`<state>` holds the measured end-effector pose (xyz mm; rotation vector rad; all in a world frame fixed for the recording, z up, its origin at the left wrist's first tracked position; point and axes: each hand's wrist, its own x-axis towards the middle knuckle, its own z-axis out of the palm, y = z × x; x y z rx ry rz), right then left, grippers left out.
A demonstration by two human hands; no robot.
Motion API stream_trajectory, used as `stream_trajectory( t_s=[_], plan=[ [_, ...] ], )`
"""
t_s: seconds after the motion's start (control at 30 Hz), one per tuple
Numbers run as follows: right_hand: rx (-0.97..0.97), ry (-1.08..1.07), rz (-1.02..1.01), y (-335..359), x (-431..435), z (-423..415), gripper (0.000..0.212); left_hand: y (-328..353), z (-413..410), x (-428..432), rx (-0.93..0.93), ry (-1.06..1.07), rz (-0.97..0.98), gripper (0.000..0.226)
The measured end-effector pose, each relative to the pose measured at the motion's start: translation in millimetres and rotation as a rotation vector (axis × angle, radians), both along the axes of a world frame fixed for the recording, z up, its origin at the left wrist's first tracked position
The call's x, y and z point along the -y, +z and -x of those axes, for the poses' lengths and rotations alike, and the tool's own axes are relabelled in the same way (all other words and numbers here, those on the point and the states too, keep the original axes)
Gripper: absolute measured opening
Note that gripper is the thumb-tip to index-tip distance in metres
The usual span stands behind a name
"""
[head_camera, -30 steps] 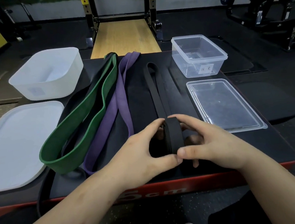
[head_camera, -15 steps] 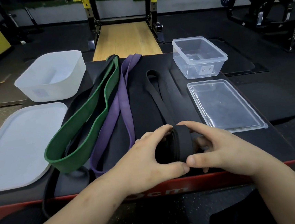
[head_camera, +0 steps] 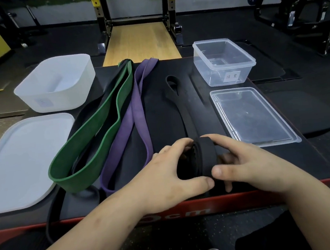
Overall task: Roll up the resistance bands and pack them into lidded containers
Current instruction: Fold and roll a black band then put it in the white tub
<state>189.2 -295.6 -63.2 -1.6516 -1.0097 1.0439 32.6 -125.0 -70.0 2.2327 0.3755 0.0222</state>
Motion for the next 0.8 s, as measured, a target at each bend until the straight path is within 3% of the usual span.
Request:
stream_trajectory(
  t_s=[0.13,0.27,0.5,0.7,0.8],
  plan=[
    [0.054,-0.257,0.004,-4,-18,-7,0.034,-1,-1,-2,-0.016,0.026,0.031,0.077],
    [0.196,-0.417,0.086,-5,-43,-16,0.014,1,1,-3,-0.050,0.024,0.036,0.084],
    [0.437,-0.476,0.224,-1,-88,-35,0.036,4,1,-4,-0.077,0.023,0.037,0.100],
    [0.502,-0.471,0.246,-9,-95,-41,0.027,4,1,-4,-0.087,0.024,0.032,0.097],
    [0.547,-0.403,0.208,-11,-94,-40,0.034,3,0,-4,-0.086,0.023,0.042,0.096]
  ],
)
